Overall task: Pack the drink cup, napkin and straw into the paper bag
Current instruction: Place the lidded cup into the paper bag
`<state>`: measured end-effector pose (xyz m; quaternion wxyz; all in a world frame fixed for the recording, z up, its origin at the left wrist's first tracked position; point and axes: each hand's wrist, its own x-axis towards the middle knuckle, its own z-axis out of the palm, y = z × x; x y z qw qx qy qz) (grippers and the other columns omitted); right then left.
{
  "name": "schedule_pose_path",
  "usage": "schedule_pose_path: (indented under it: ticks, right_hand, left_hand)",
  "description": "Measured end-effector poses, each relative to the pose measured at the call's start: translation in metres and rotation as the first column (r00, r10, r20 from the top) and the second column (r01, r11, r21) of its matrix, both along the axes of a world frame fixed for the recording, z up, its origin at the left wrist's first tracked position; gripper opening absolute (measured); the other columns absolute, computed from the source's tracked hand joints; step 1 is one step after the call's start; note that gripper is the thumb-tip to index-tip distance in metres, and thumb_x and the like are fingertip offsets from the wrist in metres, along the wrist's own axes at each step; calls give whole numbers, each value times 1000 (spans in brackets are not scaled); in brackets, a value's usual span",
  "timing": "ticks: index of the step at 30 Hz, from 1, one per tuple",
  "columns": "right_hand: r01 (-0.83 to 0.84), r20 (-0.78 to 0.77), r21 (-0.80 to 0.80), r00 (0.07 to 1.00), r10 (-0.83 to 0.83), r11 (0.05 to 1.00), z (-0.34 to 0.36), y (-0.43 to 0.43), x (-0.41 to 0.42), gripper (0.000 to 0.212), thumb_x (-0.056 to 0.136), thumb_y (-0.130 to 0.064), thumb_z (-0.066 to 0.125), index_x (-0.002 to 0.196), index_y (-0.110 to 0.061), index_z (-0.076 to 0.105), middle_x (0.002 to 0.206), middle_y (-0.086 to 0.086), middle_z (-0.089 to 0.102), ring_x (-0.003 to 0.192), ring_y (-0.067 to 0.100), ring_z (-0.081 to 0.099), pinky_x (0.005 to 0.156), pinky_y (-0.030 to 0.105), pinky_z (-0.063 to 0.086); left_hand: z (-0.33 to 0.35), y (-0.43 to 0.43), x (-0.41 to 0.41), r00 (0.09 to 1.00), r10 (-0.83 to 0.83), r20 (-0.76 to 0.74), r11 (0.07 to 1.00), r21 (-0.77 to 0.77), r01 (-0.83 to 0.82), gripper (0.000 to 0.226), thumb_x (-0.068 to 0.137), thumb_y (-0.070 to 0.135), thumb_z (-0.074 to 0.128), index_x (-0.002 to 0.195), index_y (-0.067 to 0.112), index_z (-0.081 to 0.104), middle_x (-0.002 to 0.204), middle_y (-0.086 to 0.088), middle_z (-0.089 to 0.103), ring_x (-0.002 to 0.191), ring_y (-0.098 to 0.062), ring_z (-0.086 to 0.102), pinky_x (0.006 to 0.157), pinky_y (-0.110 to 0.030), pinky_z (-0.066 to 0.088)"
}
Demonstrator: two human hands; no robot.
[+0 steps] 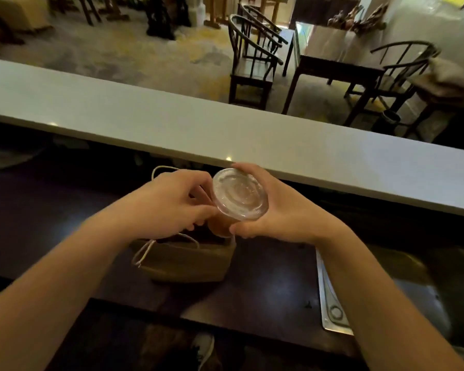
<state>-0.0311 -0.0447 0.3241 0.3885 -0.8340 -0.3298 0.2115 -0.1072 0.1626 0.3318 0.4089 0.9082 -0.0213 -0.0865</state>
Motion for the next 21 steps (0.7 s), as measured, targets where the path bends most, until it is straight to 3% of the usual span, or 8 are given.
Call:
schedule_pose_path:
  ticks: [4,8,11,13,15,18,21]
  right_hand:
    - [70,177,21,982,-72,997,-3,42,3,84,66,-38,85,136,-24,41,116,-15,53,100,1,55,84,12,44]
    - [30,212,-67,977,-16,997,-23,65,9,71,60,-41,83,119,-31,45,107,-18,53,96,2,56,80,8,44]
    - [-25,177,-191,982,59,981,-45,74,16,86,58,-38,82,132,-24,42,118,-8,53,103,7,55,89,21,49]
    - [-68,144,-292,983,114,954,-56,80,19,92,57,-40,81,137,-23,38,123,-7,52,108,10,54,94,28,50]
    - [-111,135,-419,974,183,901,-64,88,21,95,55,-46,80,137,-25,35,125,-6,51,110,14,54,96,36,50]
    - [-142,123,-584,958,260,799,-76,102,22,95,53,-56,74,132,-23,34,125,-3,51,110,21,55,97,49,47]
    - [-184,90,-712,933,348,677,-92,115,22,91,62,-53,76,133,-18,32,125,5,53,109,29,59,91,51,52]
  left_hand:
    - [-9,40,5,994,-23,108,996,91,14,26,93,24,63,110,43,62,99,18,69,83,0,70,75,-26,58]
    - [-46,82,14,981,-105,160,937,347,44,26,91,21,67,108,39,69,102,18,66,93,-3,65,86,-34,57]
    - [-72,96,16,932,-324,162,831,519,199,19,95,36,54,105,37,70,104,15,70,100,-6,64,92,-31,52]
    - [-84,102,18,855,-508,103,693,639,335,33,98,46,36,102,38,67,101,17,70,101,-5,62,101,-33,44]
    - [-92,112,16,788,-614,45,609,662,437,39,100,46,30,94,37,68,94,17,70,99,-4,61,113,-35,31]
    - [-106,128,14,704,-709,47,528,697,485,48,101,47,27,80,33,68,83,15,68,97,-8,58,121,-45,16]
    - [-118,135,13,673,-735,80,533,682,500,54,101,50,25,75,32,68,78,14,66,97,-11,58,121,-54,12]
